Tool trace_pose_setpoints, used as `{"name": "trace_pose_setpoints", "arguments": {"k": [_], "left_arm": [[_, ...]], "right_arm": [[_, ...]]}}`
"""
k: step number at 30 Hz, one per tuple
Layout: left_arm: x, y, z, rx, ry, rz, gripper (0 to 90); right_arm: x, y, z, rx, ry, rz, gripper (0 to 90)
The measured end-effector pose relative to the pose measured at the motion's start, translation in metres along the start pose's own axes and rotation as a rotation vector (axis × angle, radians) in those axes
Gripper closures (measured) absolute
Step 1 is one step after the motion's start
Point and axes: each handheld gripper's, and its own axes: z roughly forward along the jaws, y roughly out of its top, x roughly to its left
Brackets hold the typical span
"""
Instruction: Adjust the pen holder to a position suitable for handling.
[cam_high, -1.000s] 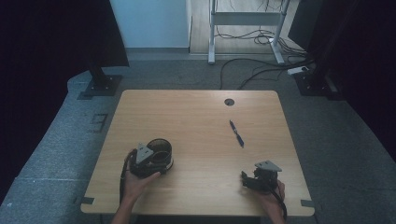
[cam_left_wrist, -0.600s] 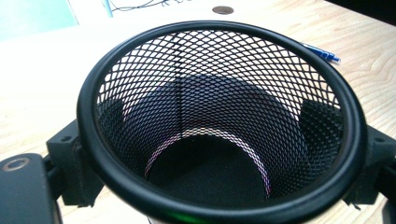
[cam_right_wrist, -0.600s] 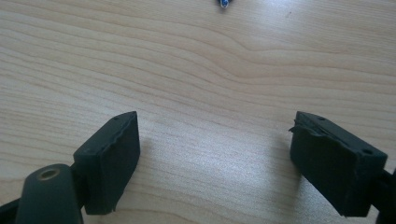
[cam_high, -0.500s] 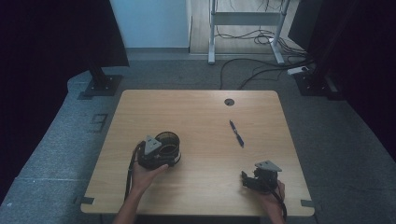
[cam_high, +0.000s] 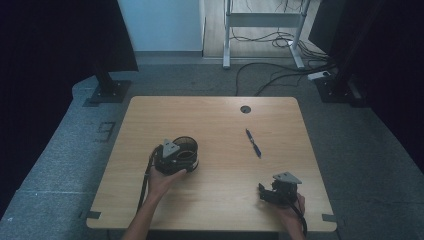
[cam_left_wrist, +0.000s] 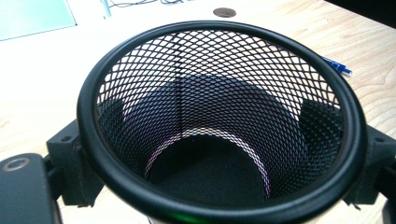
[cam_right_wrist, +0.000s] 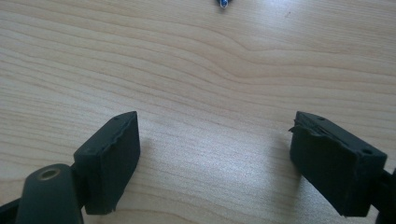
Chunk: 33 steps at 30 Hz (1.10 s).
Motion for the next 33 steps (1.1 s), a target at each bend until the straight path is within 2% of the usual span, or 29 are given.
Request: {"name": "trace_pose_setpoints", "arguments": {"k": [10, 15, 25, 33], "left_arm": [[-0.010, 0.008, 0.019, 0.008, -0.001, 0.024, 9.6], [-0.013, 0.009, 0.028, 0.014, -0.007, 0.021, 9.6], [-0.031, 0.013, 0.053, 0.030, -0.027, 0.055, 9.5], [-0.038, 0.014, 0.063, 0.035, -0.032, 0.047, 9.5]], "right_arm": [[0.000, 0.000, 0.000, 0.000, 0.000, 0.000, 15.3], [0.000, 0.000, 0.000, 0.000, 0.000, 0.000, 15.3], [0.000, 0.000, 0.000, 0.000, 0.001, 0.000, 15.5], [0.000, 0.000, 0.000, 0.000, 0.001, -0.001, 15.6]]}}
